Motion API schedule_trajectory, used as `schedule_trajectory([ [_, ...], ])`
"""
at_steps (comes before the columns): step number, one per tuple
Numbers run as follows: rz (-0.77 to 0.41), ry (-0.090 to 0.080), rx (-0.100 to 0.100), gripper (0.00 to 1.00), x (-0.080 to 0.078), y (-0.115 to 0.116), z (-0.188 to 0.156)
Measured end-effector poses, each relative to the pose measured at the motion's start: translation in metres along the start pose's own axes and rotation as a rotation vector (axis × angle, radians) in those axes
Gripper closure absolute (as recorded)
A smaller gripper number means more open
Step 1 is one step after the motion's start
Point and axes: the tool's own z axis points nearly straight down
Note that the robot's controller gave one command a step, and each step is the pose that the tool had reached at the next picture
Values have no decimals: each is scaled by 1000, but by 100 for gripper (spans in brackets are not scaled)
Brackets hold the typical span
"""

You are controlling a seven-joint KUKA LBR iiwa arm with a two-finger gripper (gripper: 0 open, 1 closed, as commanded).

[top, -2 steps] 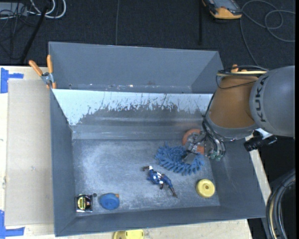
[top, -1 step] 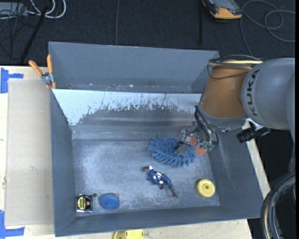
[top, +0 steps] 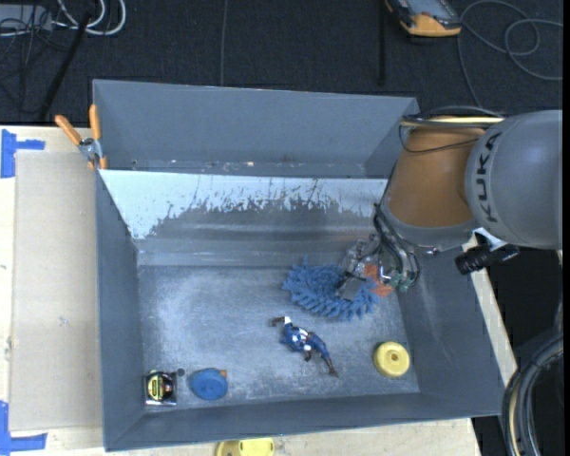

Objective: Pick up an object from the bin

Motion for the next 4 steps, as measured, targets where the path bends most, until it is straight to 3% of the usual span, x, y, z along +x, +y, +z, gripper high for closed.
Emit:
schedule_trajectory([
  [1,-28,2,3,100,10,8,14],
  [2,-64,4,1,100,-7,11,10],
  [3,-59,0,1,100,0,3,8],
  [4,-63,10,3,100,19,-4,-39],
])
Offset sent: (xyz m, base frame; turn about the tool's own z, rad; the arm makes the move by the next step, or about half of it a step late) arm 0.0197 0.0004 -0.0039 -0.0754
